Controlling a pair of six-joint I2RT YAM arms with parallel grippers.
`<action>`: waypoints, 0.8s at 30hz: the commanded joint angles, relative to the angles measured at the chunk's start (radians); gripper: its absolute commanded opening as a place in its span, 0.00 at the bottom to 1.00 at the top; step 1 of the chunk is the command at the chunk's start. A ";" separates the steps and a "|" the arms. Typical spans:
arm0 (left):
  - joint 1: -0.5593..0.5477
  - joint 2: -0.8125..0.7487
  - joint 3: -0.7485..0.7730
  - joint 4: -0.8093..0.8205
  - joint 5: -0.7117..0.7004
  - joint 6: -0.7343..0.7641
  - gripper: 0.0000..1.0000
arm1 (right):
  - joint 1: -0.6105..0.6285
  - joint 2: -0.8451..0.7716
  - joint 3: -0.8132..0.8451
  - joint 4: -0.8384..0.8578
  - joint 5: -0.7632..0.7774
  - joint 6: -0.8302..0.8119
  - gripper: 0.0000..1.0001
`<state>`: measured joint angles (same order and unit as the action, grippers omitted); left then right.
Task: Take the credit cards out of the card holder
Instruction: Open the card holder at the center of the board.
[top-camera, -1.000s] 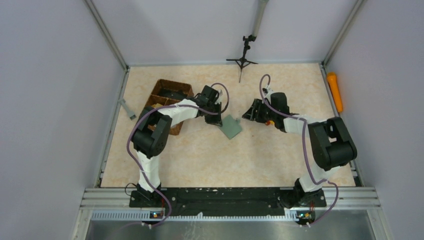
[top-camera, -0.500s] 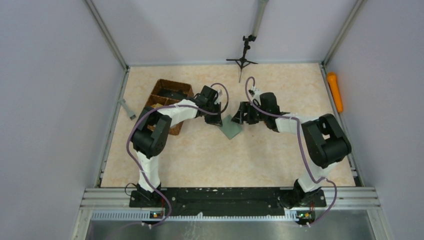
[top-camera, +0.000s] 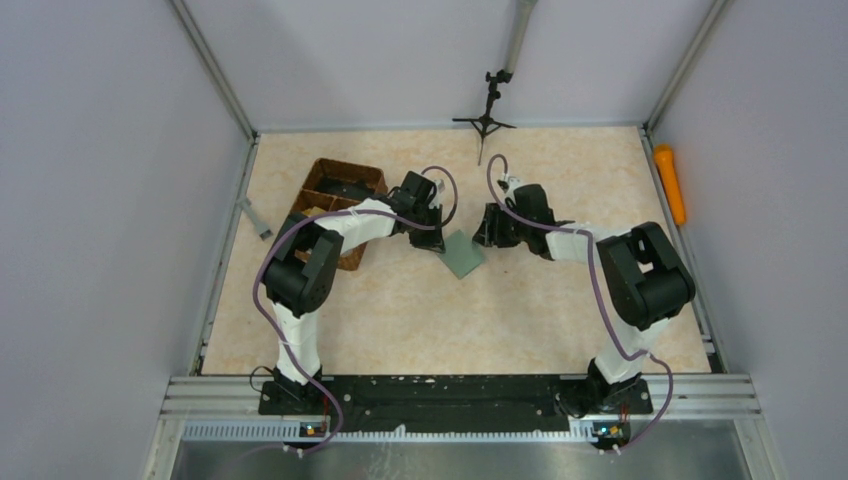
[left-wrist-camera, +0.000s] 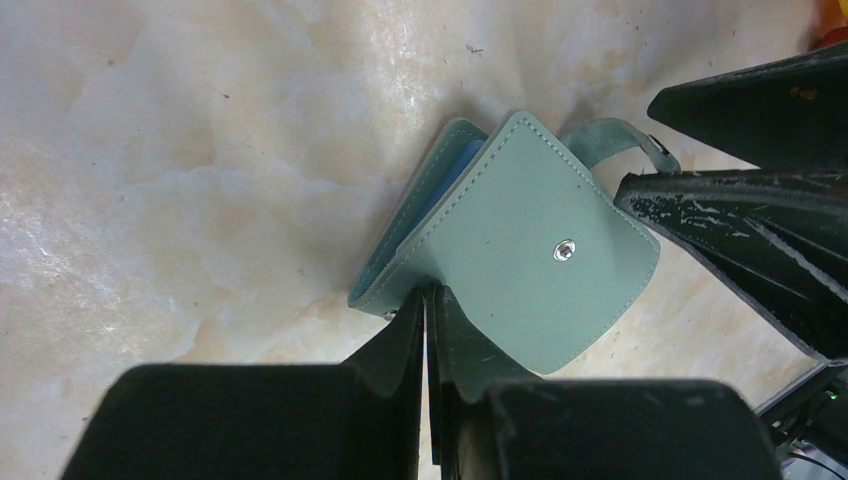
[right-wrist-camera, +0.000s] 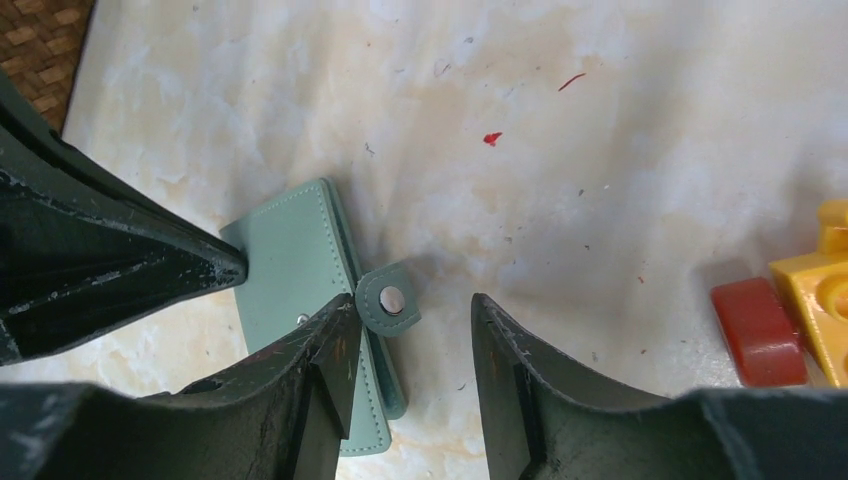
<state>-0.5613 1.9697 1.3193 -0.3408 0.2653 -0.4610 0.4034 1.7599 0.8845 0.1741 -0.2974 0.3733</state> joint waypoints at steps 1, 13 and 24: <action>-0.006 -0.005 -0.020 -0.040 0.004 0.019 0.08 | -0.001 -0.022 -0.002 0.093 0.044 0.026 0.45; -0.007 -0.004 -0.019 -0.040 0.006 0.021 0.08 | 0.000 -0.011 -0.021 0.157 0.078 0.066 0.30; -0.006 -0.120 -0.121 0.079 0.038 0.004 0.14 | -0.001 -0.129 -0.060 0.169 0.017 0.048 0.00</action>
<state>-0.5617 1.9476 1.2839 -0.3084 0.2729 -0.4580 0.4030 1.7523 0.8555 0.2832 -0.2562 0.4294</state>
